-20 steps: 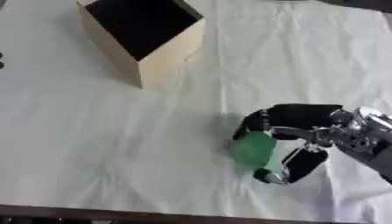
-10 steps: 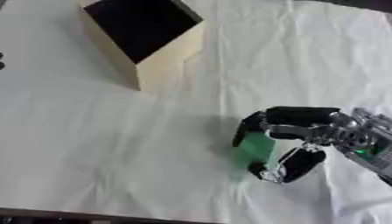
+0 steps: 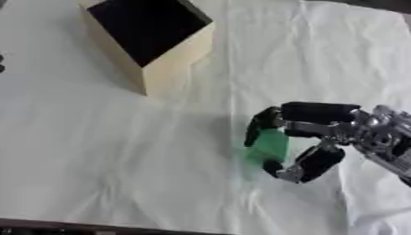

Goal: Pick up objects on the table and place them in the box.

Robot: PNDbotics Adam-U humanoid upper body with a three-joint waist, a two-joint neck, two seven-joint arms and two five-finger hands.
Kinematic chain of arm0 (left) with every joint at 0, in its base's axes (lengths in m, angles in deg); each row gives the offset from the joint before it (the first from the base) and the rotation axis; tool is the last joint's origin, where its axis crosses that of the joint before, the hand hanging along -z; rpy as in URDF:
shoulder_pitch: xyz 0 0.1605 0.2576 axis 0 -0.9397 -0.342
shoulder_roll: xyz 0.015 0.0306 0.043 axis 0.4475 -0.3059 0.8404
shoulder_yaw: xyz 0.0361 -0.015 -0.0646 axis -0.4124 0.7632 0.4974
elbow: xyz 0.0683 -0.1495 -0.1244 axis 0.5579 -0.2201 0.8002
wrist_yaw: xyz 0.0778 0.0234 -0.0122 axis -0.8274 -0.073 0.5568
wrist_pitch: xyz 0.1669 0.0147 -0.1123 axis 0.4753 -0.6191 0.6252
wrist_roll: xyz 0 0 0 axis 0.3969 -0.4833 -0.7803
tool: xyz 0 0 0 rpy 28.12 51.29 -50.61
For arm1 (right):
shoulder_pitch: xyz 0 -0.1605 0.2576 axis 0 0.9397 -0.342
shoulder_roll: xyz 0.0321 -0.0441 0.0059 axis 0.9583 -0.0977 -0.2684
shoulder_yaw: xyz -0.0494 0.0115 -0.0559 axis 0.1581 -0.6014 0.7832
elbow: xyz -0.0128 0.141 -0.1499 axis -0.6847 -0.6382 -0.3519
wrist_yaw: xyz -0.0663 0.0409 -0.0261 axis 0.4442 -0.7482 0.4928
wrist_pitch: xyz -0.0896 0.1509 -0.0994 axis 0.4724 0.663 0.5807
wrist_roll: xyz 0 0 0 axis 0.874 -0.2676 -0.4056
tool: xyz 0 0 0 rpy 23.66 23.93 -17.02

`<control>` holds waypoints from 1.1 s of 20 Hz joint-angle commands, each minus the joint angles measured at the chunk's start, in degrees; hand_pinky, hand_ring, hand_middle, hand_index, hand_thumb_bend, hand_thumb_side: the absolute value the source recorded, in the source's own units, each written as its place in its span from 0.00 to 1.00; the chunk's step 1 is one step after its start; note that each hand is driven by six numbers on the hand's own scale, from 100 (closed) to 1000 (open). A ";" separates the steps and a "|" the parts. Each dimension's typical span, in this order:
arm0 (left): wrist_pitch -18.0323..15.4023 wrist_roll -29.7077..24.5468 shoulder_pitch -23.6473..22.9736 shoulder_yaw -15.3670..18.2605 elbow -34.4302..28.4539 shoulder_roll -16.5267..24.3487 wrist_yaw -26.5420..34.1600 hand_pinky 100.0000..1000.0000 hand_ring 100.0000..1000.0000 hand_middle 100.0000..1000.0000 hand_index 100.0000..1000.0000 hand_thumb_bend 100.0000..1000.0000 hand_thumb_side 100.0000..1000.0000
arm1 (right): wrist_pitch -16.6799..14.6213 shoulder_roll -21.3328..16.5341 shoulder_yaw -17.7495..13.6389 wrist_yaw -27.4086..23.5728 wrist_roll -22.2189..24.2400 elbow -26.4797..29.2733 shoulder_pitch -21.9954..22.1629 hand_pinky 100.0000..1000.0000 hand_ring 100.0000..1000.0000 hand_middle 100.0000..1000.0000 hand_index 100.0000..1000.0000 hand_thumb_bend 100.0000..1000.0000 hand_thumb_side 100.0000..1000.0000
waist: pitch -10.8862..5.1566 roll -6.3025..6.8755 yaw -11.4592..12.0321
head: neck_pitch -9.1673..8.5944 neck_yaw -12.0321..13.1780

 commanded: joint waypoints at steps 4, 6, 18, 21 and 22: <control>-0.09 -0.26 0.49 0.20 -0.87 0.78 0.13 0.52 0.54 0.73 0.70 0.15 0.67 | -2.81 -3.12 -2.23 1.35 -1.67 0.81 -3.00 0.68 0.74 0.67 0.75 0.00 0.00 | -1.40 0.20 -0.04 | -0.62 -0.25; -0.09 -0.36 0.49 0.16 -0.87 0.84 0.15 0.52 0.54 0.73 0.70 0.15 0.67 | -3.26 -3.38 -2.52 1.42 -1.85 0.81 -4.22 0.68 0.74 0.67 0.75 0.00 0.00 | -1.45 0.12 0.08 | -0.73 -0.30; -0.06 -1.25 0.41 -0.29 -0.87 1.42 0.59 0.52 0.54 0.73 0.70 0.15 0.67 | 0.02 -5.66 -6.87 -1.11 -1.83 0.81 -15.30 0.69 0.75 0.68 0.76 0.00 0.00 | -2.70 -0.97 2.98 | -0.70 -3.13; 0.00 -1.47 0.30 -0.39 -0.87 1.57 0.72 0.52 0.54 0.74 0.70 0.15 0.67 | 2.11 -4.88 -8.05 -1.45 -0.82 0.53 -18.11 0.69 0.74 0.68 0.76 0.00 0.00 | -3.18 -1.55 4.47 | -0.37 -4.45; 0.04 -1.55 0.24 -0.42 -0.87 1.62 0.75 0.52 0.54 0.73 0.70 0.15 0.67 | 2.46 -4.45 -8.38 -1.48 -0.61 -0.01 -19.07 0.69 0.73 0.67 0.76 0.00 0.00 | -3.32 -1.74 4.90 | -0.31 -4.84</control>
